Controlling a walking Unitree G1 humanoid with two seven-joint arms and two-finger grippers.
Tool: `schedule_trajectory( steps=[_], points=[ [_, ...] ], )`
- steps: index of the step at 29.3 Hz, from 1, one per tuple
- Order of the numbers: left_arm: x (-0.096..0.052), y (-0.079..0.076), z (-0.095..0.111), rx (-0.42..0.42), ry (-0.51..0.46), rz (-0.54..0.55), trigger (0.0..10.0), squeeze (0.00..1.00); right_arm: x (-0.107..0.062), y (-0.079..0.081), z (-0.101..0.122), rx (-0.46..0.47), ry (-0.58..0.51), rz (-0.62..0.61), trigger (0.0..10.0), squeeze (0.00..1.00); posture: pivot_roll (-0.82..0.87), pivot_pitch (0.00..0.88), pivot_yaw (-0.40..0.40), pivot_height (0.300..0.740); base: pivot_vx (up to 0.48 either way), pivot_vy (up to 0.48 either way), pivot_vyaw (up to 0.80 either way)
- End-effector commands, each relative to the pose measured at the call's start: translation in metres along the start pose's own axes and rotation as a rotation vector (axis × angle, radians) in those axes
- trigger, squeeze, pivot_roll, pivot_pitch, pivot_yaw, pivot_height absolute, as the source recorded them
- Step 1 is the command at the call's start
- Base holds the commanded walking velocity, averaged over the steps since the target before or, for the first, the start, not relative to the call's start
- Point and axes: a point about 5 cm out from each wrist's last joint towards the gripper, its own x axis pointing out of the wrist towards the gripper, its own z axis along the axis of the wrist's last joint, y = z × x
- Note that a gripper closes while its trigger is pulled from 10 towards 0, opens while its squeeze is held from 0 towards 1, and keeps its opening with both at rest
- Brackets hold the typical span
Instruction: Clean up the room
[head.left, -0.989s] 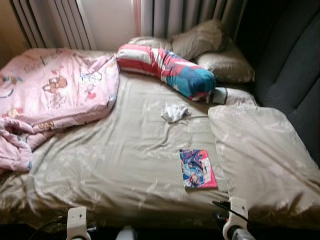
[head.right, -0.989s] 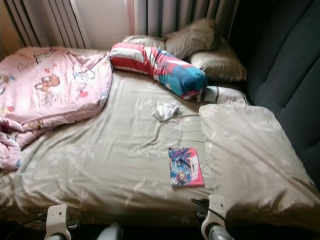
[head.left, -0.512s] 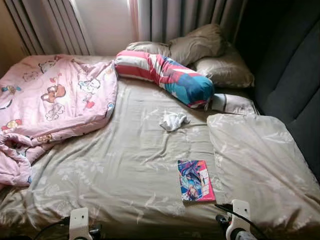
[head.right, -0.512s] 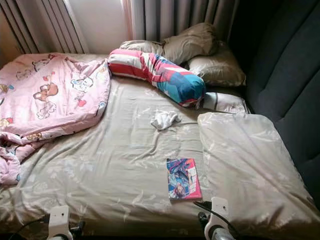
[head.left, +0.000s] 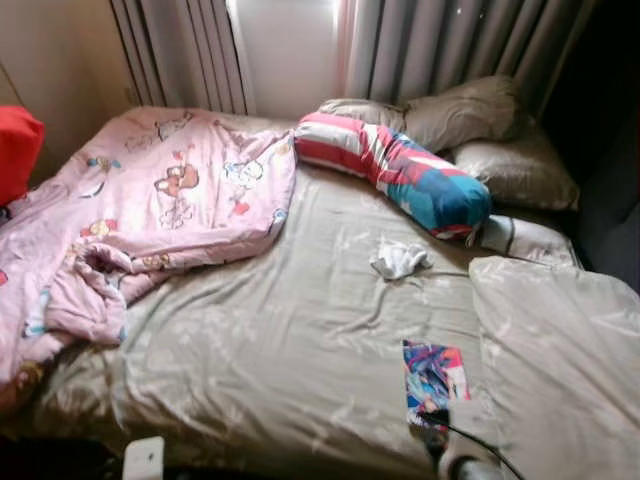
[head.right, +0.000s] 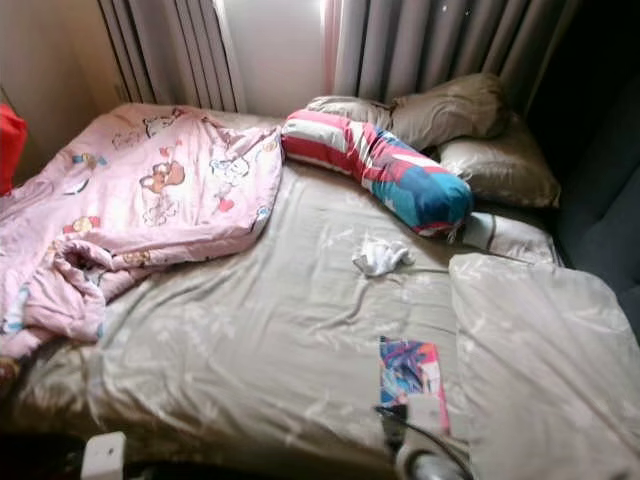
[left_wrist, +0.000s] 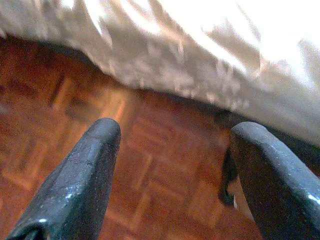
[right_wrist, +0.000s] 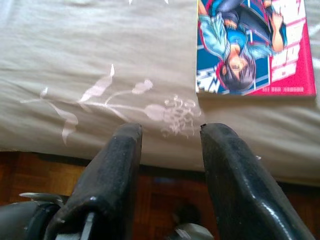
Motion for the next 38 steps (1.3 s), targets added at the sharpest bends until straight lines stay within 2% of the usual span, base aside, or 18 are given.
schedule_trajectory(
  steps=[1,16,20,23,38],
  points=[
    [-0.0011,-0.0054,-0.0066,0.005,0.025,-0.02,10.0,0.0,-0.0031,-0.0136,-0.0055,-0.003,0.018,-0.037,10.0,0.0,0.1,0.0,-0.023,0.74,0.0,0.424,0.0],
    [-0.0023,-0.0062,-0.0113,0.006,0.035,-0.024,10.0,0.0,-0.0029,-0.0132,-0.0047,-0.056,0.026,-0.02,10.0,0.0,0.1,0.0,-0.024,0.74,0.0,0.425,0.0],
    [-0.0022,-0.0048,-0.0111,0.007,0.036,-0.021,10.0,0.0,-0.0023,-0.0086,-0.0053,-0.075,0.022,-0.015,10.0,0.0,0.11,0.0,-0.022,0.74,0.0,0.425,0.78],
    [-0.0023,-0.0046,-0.0111,0.007,0.036,-0.02,10.0,0.0,-0.0023,-0.0071,-0.0066,-0.068,0.027,-0.009,10.0,0.0,0.11,0.0,-0.021,0.74,0.0,0.428,0.8],
    [-0.0025,-0.0057,-0.0126,0.005,0.04,-0.02,10.0,0.0,-0.0035,-0.0076,-0.012,-0.046,0.037,-0.012,10.0,0.0,0.11,0.0,-0.027,0.74,0.0,0.426,0.0]
  ],
)
